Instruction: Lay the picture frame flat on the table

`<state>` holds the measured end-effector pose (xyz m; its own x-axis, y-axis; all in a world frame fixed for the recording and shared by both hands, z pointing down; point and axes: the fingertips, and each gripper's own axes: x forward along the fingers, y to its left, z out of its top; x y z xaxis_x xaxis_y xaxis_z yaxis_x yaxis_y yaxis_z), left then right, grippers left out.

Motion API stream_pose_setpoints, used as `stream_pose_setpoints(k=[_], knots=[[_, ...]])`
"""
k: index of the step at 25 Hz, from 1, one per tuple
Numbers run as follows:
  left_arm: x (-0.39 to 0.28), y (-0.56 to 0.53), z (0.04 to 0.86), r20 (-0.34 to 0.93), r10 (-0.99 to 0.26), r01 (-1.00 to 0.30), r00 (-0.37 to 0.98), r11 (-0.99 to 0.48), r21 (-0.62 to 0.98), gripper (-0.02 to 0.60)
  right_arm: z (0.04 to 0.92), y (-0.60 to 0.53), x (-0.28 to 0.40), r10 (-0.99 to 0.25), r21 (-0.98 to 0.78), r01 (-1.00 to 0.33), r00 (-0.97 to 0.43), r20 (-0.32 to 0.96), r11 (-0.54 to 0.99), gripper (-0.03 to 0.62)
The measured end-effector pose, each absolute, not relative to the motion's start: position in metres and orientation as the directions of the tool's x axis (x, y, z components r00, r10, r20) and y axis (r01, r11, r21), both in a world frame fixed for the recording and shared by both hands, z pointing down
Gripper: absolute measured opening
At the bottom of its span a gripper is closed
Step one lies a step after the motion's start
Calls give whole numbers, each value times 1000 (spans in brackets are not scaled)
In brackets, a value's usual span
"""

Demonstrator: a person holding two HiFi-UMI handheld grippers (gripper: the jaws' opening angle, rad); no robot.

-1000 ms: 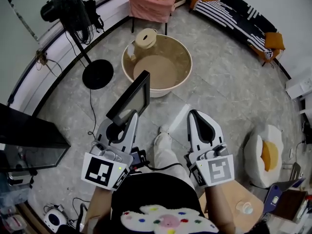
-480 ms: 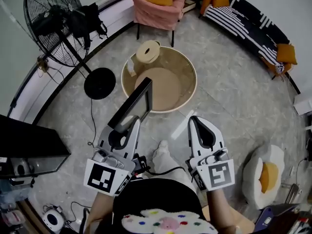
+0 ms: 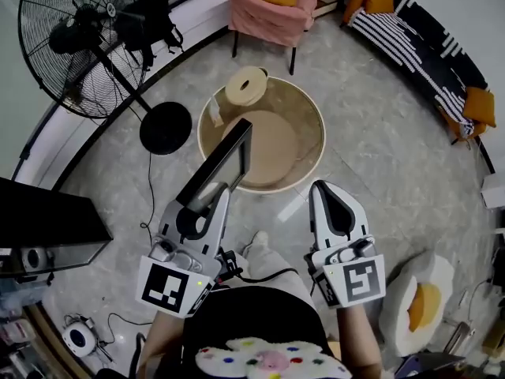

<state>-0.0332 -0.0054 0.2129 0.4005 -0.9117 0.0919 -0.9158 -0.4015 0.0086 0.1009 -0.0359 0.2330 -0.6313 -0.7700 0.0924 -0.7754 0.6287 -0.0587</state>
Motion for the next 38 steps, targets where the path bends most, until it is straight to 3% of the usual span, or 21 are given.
stream_pose_setpoints(k=[14, 18, 21, 31, 32, 34, 38], knots=[[-28, -54, 202, 66, -873, -875, 483, -483, 16, 23, 224, -69, 95, -796, -25, -805, -590, 133, 593, 35], [-30, -62, 200, 61, -860, -862, 507, -507, 15, 23, 212, -79, 88, -816, -15, -820, -570, 94, 572, 35], [-31, -66, 200, 57, -853, -855, 519, -518, 21, 23, 218, -78, 85, -801, -2, -807, -587, 123, 591, 35], [-35, -67, 206, 82, -811, -815, 580, -575, 71, 23, 206, -83, 53, -731, -32, -732, -682, 40, 681, 41], [-33, -66, 206, 90, -802, -807, 590, -584, 86, 23, 206, -83, 51, -719, -38, -720, -694, 40, 693, 50], [-29, -64, 206, 93, -785, -790, 613, -605, 97, 23, 203, -82, 45, -694, -33, -695, -719, 33, 718, 146], [-23, -60, 207, 88, -746, -751, 660, -652, 105, 23, 198, -84, 31, -664, -29, -664, -748, 25, 747, 155]])
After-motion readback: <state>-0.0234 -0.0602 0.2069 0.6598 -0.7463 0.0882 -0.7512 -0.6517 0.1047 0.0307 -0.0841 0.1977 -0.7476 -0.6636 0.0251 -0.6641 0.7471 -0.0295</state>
